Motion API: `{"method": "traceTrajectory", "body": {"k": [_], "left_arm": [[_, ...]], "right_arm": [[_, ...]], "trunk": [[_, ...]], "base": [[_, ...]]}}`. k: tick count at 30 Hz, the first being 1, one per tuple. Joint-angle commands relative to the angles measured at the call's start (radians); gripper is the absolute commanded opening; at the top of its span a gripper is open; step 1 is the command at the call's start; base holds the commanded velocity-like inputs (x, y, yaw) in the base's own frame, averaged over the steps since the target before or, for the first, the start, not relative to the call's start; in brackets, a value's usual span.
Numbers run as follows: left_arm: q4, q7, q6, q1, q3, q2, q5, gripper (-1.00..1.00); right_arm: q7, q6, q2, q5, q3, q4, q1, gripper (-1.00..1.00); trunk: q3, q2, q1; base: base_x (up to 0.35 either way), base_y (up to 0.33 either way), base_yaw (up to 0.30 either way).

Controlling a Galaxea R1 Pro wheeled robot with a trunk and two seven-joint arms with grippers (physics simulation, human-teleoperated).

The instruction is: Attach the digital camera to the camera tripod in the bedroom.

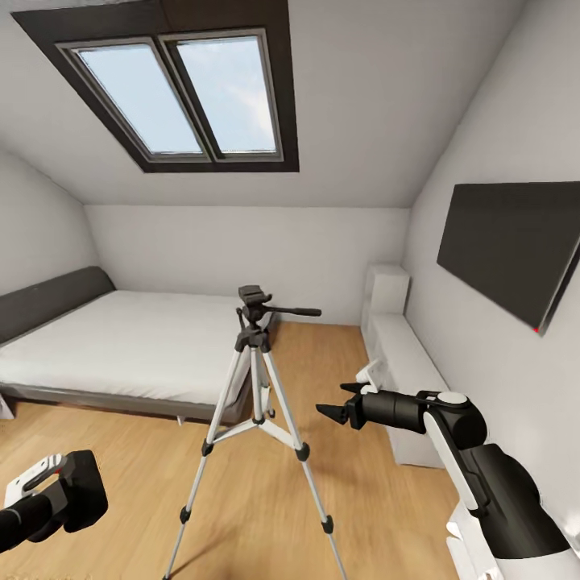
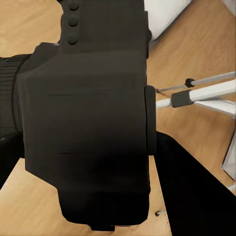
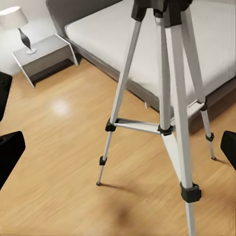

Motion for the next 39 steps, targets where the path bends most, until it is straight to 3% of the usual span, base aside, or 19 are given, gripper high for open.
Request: {"method": "traceTrajectory", "body": {"k": [1, 12, 21, 39], "left_arm": [[-0.001, -0.001, 0.007, -0.001, 0.002, 0.0, 0.006, -1.0], [-0.001, -0.003, 0.007, -0.001, 0.004, -0.001, 0.006, -1.0], [-0.002, -0.002, 0.007, -0.001, 0.004, -0.002, 0.006, -1.0], [-0.002, -0.003, 0.007, -0.001, 0.004, -0.002, 0.006, -1.0]], "right_arm": [[-0.005, 0.007, -0.002, -0.01, 0.001, 0.0, 0.0, 1.0], [-0.004, 0.006, -0.002, -0.012, 0.003, 0.0, 0.0, 1.0], [-0.004, 0.007, -0.002, -0.012, 0.001, 0.0, 0.0, 1.0], [-0.004, 0.006, -0.001, -0.011, 0.001, 0.0, 0.0, 1.0]], "trunk": [[0.0, -0.001, 0.001], [0.0, -0.001, 0.001], [0.0, -0.001, 0.001], [0.0, -0.001, 0.001]], "base": [[0.197, -0.281, 0.271], [0.182, -0.242, 0.25], [0.093, -0.021, 0.027], [0.287, -0.002, 0.002]]}}
